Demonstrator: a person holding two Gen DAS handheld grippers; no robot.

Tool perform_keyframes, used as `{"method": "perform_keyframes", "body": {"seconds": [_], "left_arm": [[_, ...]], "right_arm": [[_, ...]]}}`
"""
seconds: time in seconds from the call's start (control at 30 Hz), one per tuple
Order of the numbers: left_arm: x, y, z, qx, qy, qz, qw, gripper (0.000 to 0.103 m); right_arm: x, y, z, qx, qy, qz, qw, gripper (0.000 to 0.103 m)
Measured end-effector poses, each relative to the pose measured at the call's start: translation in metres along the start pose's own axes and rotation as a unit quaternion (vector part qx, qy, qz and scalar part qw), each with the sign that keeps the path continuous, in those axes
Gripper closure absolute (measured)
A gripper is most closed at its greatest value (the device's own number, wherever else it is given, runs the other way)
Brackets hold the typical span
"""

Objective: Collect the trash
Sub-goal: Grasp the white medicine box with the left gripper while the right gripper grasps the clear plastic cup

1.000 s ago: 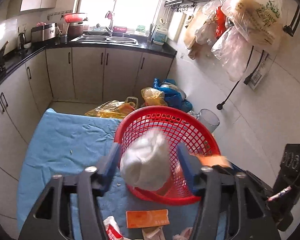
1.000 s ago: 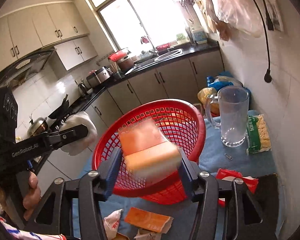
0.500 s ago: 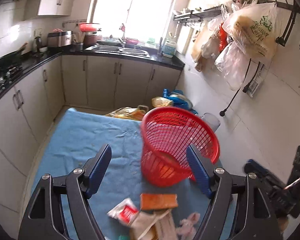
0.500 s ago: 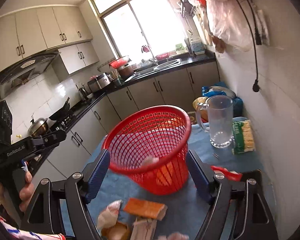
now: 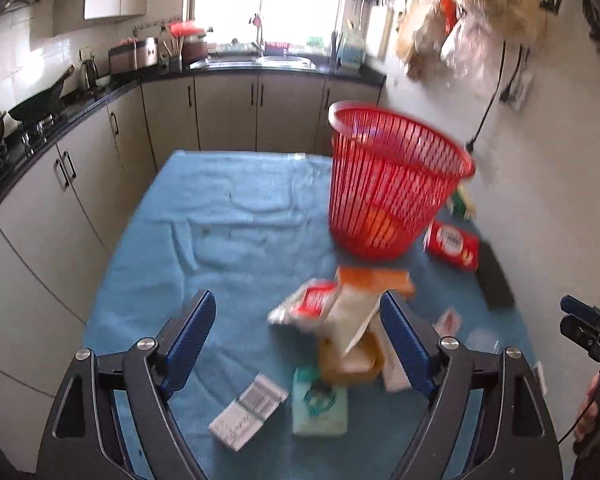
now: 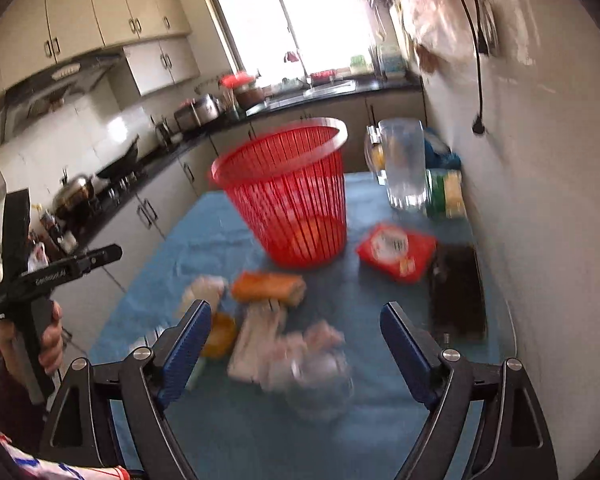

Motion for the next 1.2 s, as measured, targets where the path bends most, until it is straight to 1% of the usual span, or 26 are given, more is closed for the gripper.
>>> {"method": "perform_keyframes", "body": {"seconds": [0.13, 0.23, 0.37, 0.47, 0.6, 0.67, 0.87, 1.03, 1.07, 1.13, 1.17, 1.2], "left_arm": [[0.010, 0.013, -0.038, 0.021, 0.021, 0.005, 0.9995, 0.020], [0.015, 0.029, -0.062, 0.045, 0.032, 0.023, 0.9982, 0.020], [0.027, 0.052, -0.090, 0.085, 0.063, 0.045, 0.9934, 0.020], [0.037, 0.060, -0.104, 0.110, 0.085, 0.045, 0.9893, 0.020], [0.046, 0.064, -0.115, 0.128, 0.098, 0.034, 0.9864, 0.020], [0.049, 0.062, -0.117, 0.135, 0.099, 0.021, 0.9857, 0.020], [0.063, 0.060, -0.125, 0.160, 0.112, 0.029, 0.9803, 0.020], [0.069, 0.060, -0.128, 0.155, 0.119, 0.028, 0.9803, 0.020], [0.069, 0.060, -0.129, 0.153, 0.119, 0.029, 0.9806, 0.021], [0.068, 0.059, -0.130, 0.150, 0.117, 0.030, 0.9812, 0.034], [0.068, 0.059, -0.131, 0.148, 0.121, 0.029, 0.9812, 0.050], [0.068, 0.060, -0.132, 0.141, 0.126, 0.030, 0.9815, 0.056]], "right_arm": [[0.010, -0.011, -0.041, 0.004, 0.035, 0.000, 0.999, 0.014], [0.018, -0.017, -0.062, 0.007, 0.051, 0.002, 0.999, 0.014], [0.032, -0.025, -0.079, 0.022, 0.069, 0.006, 0.997, 0.014], [0.042, -0.027, -0.085, 0.040, 0.078, 0.014, 0.996, 0.014], [0.056, -0.022, -0.091, 0.050, 0.088, 0.018, 0.995, 0.014], [0.062, -0.019, -0.092, 0.049, 0.093, 0.017, 0.994, 0.014], [0.076, -0.014, -0.093, 0.053, 0.102, 0.018, 0.993, 0.014], [0.086, -0.012, -0.093, 0.054, 0.106, 0.016, 0.993, 0.014], [0.088, -0.012, -0.093, 0.056, 0.107, 0.016, 0.993, 0.014], [0.092, -0.014, -0.092, 0.066, 0.106, 0.019, 0.992, 0.014], [0.094, -0.016, -0.091, 0.074, 0.105, 0.022, 0.991, 0.014], [0.096, -0.017, -0.091, 0.079, 0.105, 0.024, 0.991, 0.015]]}}
Point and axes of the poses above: each gripper's, at about its wrist camera, not at the fingertips, and x roughly the way its jaws point, y to its left, z to its top, the point moved 10 cm from there along x, roughly the way its jaws point, and after that the axes turned 5 degrees about -z, right-handed, at the moved point
